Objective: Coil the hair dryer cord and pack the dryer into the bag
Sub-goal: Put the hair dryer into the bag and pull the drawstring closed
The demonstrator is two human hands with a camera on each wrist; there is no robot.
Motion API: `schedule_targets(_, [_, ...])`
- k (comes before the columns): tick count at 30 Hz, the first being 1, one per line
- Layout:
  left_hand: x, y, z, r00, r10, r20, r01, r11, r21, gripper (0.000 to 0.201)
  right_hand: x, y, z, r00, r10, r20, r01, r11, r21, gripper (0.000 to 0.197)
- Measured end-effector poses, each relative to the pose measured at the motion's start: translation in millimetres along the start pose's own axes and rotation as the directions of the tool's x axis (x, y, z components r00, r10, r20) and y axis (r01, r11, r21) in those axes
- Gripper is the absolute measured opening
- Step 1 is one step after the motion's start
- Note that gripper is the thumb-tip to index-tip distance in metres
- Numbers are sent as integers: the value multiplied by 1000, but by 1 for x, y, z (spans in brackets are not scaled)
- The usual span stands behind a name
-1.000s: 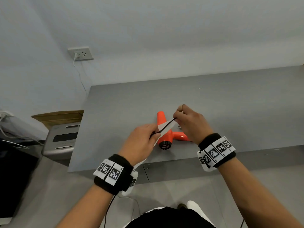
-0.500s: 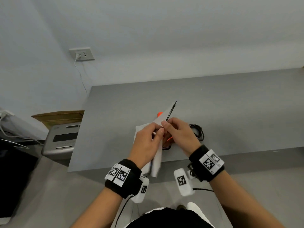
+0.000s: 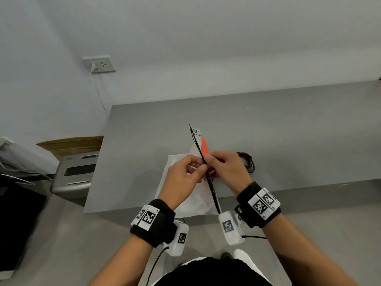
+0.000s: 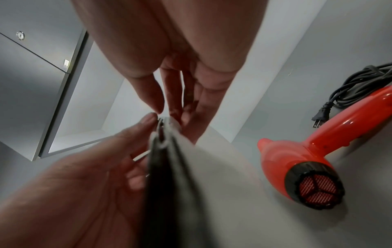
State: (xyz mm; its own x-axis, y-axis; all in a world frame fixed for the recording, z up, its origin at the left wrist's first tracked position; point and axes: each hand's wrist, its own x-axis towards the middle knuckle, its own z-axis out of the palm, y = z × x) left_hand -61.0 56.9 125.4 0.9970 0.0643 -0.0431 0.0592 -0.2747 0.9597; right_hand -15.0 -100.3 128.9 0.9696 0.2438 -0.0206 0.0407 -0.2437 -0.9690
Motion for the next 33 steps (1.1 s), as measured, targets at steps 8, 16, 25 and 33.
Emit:
schedule_targets(8, [-1,-4,-1,999,27,26,-27,1000,9,9,0,7,1,1000,14,18,-14,1000,25,19])
schedule_targets(16, [-1,-3,13,991,71,-114,-47,979,199,14,2,10,10,1000,-3,-3,2,999,-39,28])
schedule_targets(25, [31,28,-64,893,135,-429,16,944,330,7,34,44,-25,972,133,-194,-156,981,-111,19])
schedule_targets(33, [36,12,-36,958,211,-192,-113,898,426,4,47,77,-35,992,121,35,-96,905,-415,15])
